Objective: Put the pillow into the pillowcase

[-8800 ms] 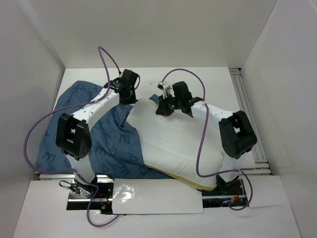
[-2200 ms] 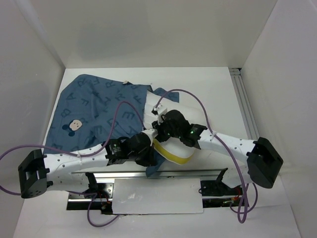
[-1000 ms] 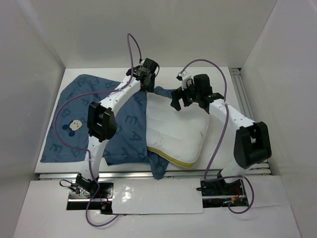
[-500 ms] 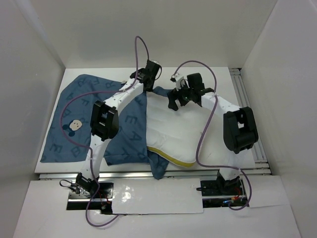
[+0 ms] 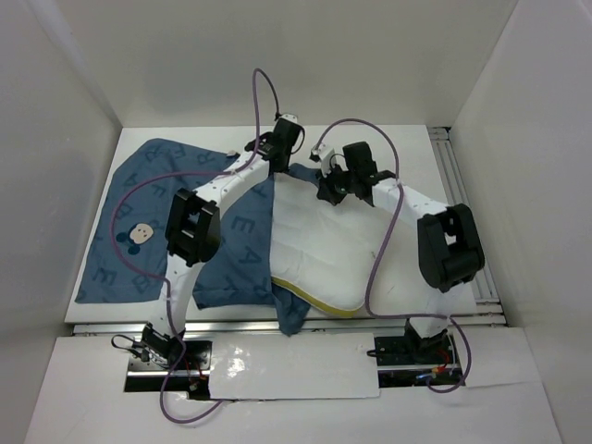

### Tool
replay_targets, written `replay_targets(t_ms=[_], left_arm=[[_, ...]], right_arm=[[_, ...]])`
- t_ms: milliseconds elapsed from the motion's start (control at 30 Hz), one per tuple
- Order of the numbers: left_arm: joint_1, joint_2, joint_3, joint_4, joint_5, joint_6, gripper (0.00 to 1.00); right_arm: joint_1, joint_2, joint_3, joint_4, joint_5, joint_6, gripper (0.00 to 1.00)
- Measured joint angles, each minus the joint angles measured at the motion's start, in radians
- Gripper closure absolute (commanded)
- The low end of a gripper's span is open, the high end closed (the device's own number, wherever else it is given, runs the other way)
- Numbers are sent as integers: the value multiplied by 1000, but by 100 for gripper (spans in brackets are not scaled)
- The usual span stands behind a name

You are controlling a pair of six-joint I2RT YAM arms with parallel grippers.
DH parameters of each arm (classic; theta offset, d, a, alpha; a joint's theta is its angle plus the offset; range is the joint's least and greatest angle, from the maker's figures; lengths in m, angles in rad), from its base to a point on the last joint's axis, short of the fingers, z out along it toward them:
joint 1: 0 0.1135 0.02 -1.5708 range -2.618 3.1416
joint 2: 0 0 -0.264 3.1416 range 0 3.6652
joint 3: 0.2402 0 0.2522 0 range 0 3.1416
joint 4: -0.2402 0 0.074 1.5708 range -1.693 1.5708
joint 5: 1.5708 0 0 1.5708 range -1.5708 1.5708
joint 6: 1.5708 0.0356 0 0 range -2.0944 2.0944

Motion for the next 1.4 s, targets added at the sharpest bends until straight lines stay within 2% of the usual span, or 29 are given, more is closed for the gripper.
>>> replay_targets(t_ms=[167,400,500,633,800,1067,1267,1400], left_arm=[[-69,-137,-113,35,-28,4,100],[-177,-315,-158,42,-53,2,100],[-187,-393,-192,42,-25,-1,100],[-188,-470,-224,41,49,0,100],[-188,-480,-222,33,151,5,100],[-182,-458,-206,18,326,0,100],[-162,-443,-192,16,377,-34,100],[-162,-438,-192,9,377,-53,100]], right_arm=[[63,-183,-140,100,17,44,100],[116,-316,-204,223,24,134,100],[120,-325,-251,347,26,209,100],[120,-327,-367,593,-25,341,100],[158,-327,-435,844,-89,453,100],[212,-320,-468,988,-89,512,100],[235,-240,-499,1143,8,517,100],[244,-188,-503,1150,110,520,100]])
